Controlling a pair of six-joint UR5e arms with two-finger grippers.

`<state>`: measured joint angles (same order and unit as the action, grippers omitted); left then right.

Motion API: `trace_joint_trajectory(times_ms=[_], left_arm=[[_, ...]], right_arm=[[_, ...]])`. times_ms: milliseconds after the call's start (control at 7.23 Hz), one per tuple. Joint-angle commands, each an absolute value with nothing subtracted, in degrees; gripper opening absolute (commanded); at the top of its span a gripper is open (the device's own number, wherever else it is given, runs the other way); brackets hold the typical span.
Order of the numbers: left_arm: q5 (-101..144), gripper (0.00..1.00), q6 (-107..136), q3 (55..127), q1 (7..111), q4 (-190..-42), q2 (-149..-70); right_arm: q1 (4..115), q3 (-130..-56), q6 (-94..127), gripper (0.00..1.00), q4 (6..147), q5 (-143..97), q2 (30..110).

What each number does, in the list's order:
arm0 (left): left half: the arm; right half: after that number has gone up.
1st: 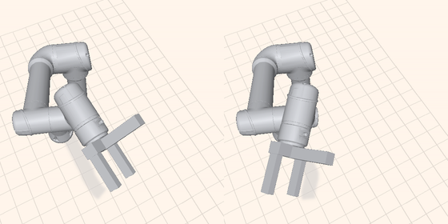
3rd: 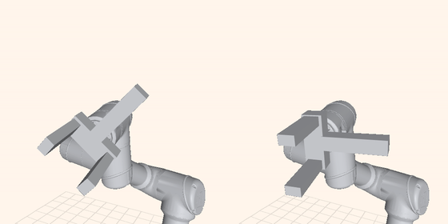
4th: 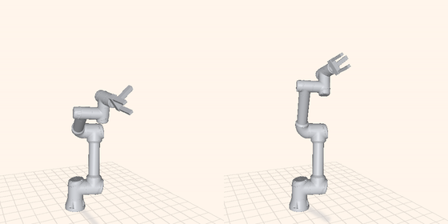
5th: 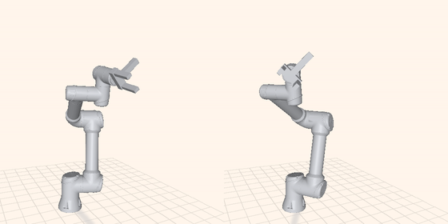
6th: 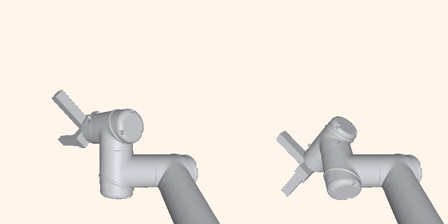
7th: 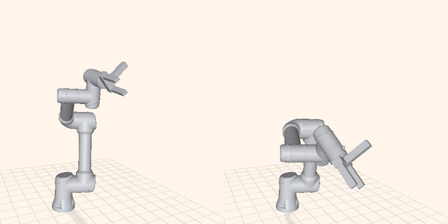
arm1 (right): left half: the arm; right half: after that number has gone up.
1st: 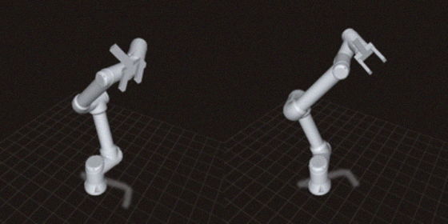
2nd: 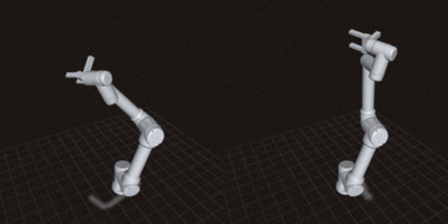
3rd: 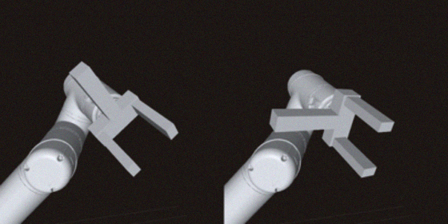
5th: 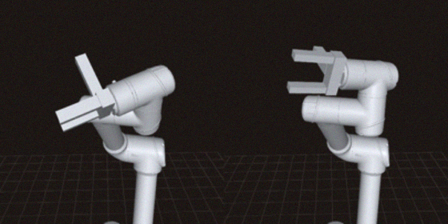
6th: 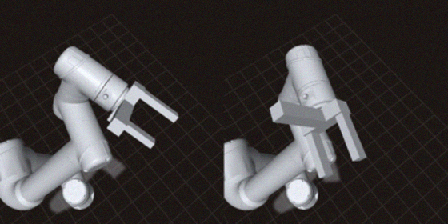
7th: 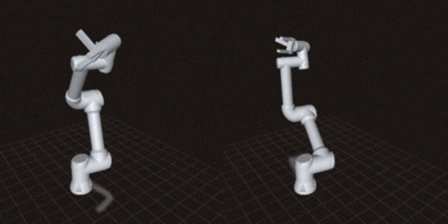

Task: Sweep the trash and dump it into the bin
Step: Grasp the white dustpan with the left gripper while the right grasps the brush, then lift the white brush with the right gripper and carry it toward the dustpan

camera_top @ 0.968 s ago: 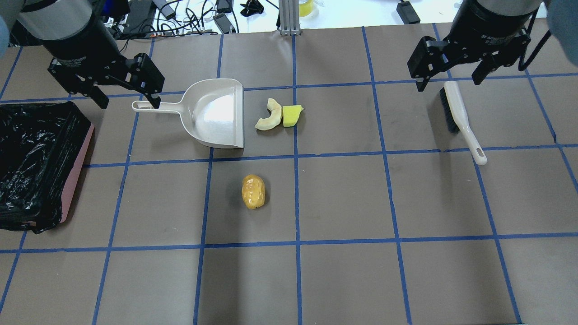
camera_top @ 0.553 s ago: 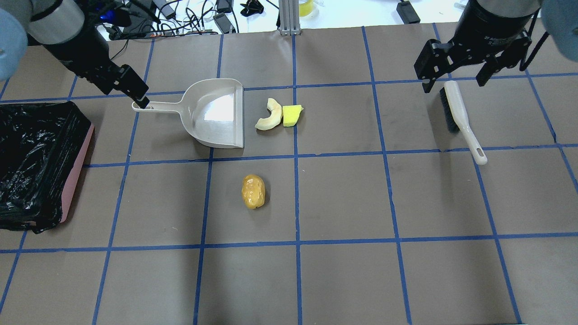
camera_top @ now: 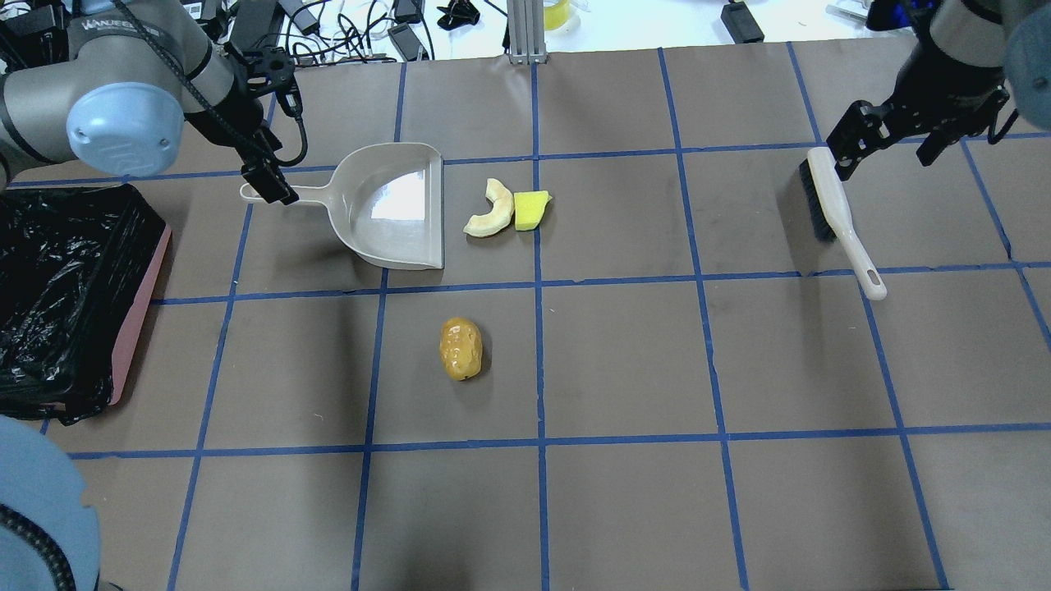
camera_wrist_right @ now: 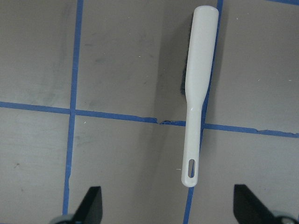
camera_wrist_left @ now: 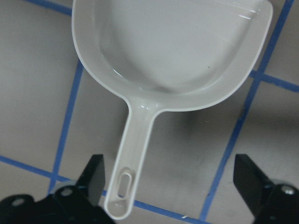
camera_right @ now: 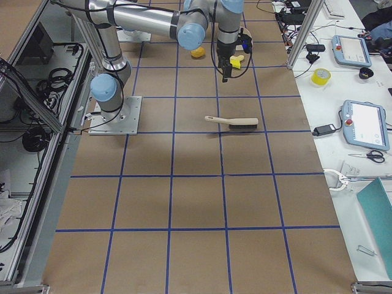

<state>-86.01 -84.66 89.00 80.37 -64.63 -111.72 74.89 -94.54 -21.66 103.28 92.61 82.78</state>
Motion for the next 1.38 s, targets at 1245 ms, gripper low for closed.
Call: trace_joint_trajectory(times_ms=[1245], left_arm=[[-82.6, 0.66, -92.1, 85.9, 73.0, -64.8, -120.6]], right_arm=[[69.4, -106.0, -24.3, 0.89, 120.1, 93.2, 72.0]])
